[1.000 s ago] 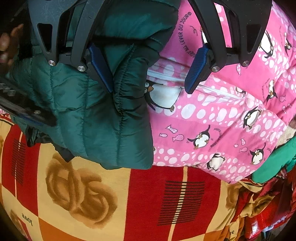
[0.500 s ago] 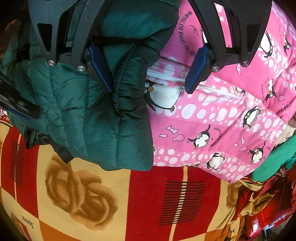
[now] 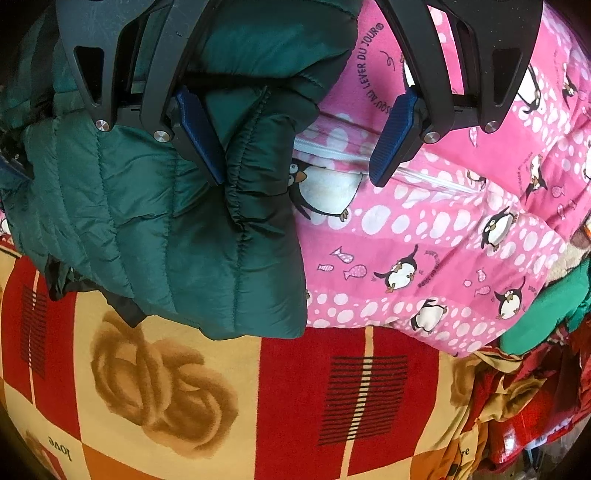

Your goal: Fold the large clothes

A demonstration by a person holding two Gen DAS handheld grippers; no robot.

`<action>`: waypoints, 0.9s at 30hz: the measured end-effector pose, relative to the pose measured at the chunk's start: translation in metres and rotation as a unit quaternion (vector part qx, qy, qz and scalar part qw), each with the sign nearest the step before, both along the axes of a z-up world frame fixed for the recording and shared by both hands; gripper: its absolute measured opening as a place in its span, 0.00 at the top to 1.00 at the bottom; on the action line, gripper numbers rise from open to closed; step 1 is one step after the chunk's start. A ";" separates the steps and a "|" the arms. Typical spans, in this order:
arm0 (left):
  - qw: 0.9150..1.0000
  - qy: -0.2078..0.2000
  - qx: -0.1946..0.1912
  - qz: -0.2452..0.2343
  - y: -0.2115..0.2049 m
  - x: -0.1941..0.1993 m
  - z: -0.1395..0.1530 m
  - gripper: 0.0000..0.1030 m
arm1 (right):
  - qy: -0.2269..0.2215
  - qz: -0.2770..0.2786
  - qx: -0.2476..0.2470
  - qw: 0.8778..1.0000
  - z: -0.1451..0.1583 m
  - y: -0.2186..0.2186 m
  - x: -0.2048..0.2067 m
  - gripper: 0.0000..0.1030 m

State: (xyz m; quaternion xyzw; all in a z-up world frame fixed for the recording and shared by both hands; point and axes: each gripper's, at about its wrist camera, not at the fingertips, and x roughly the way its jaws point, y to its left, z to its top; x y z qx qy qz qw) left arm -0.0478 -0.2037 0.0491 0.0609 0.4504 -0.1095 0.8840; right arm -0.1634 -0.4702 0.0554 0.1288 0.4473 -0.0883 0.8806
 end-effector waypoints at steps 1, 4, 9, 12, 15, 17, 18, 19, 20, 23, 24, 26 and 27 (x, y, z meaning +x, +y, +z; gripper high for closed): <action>1.000 -0.001 0.001 0.000 0.000 0.000 0.000 0.22 | -0.002 -0.003 0.007 1.000 -0.001 -0.002 0.000 0.53; 1.000 -0.002 0.002 0.000 0.000 -0.001 0.001 0.22 | -0.003 -0.002 0.007 1.000 0.007 -0.003 -0.003 0.53; 1.000 -0.021 0.003 0.002 0.001 -0.007 0.015 0.22 | -0.027 -0.007 -0.016 0.999 0.028 -0.004 -0.018 0.53; 0.999 -0.039 -0.031 -0.008 0.004 -0.014 0.033 0.22 | -0.039 -0.021 -0.039 0.998 0.040 -0.015 -0.025 0.53; 0.996 -0.054 -0.070 -0.026 0.003 -0.020 0.050 0.22 | -0.040 -0.045 -0.042 0.997 0.043 -0.030 -0.024 0.53; 0.994 -0.050 -0.083 -0.043 -0.003 -0.021 0.053 0.22 | -0.039 -0.063 -0.032 0.997 0.041 -0.043 -0.024 0.53; 0.995 -0.041 -0.080 -0.051 -0.008 -0.020 0.051 0.22 | -0.035 -0.067 -0.030 0.997 0.038 -0.048 -0.024 0.53; 0.995 -0.035 -0.075 -0.056 -0.011 -0.019 0.048 0.22 | -0.025 -0.071 -0.031 0.997 0.033 -0.052 -0.020 0.53; 0.995 -0.027 -0.068 -0.061 -0.015 -0.017 0.044 0.22 | -0.013 -0.074 -0.036 0.997 0.027 -0.055 -0.016 0.53; 0.997 0.004 -0.040 -0.072 -0.028 -0.013 0.023 0.22 | 0.010 -0.075 -0.027 0.997 0.007 -0.064 -0.006 0.53; 0.997 0.006 -0.031 -0.072 -0.030 -0.014 0.018 0.22 | 0.018 -0.072 -0.022 0.997 0.001 -0.066 -0.002 0.53; 0.997 -0.002 -0.022 -0.069 -0.033 -0.016 0.015 0.22 | 0.019 -0.068 -0.028 0.997 0.002 -0.064 -0.002 0.53; 0.997 -0.002 -0.020 -0.069 -0.033 -0.017 0.016 0.22 | 0.018 -0.065 -0.029 0.997 0.006 -0.063 -0.004 0.53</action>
